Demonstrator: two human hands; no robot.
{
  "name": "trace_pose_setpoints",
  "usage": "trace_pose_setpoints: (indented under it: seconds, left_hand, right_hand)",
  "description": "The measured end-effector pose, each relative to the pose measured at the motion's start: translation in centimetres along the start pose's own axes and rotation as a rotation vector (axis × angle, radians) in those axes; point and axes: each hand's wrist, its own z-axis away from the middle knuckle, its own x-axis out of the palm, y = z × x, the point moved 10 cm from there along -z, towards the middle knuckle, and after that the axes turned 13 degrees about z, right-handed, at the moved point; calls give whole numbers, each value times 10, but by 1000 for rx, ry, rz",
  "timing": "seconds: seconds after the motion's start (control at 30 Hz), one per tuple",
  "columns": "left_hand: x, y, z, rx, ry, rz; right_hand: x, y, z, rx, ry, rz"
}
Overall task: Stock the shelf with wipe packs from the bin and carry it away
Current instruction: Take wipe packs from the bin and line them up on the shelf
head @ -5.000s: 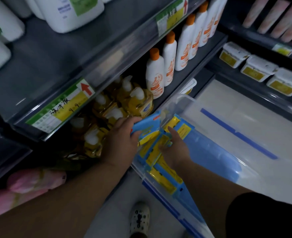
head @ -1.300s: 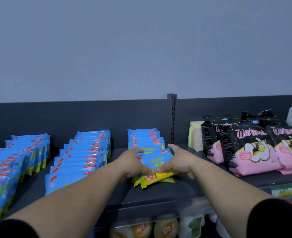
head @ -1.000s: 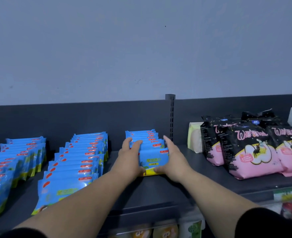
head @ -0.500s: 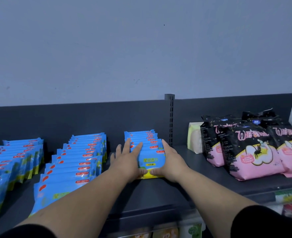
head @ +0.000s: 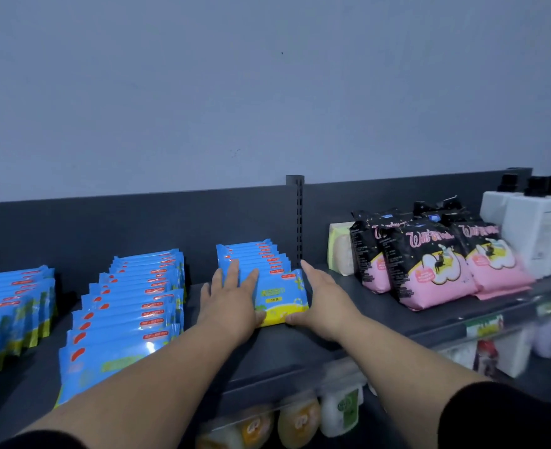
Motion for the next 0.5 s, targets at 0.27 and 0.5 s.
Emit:
trace_pose_setpoints:
  seconds: [0.27, 0.5]
  left_hand:
    - [12, 65, 21, 202, -10, 55]
    - [34, 148, 53, 366, -33, 114]
  right_hand:
    - [-37, 53, 57, 195, 141, 239]
    - [-75, 111, 125, 385, 196, 479]
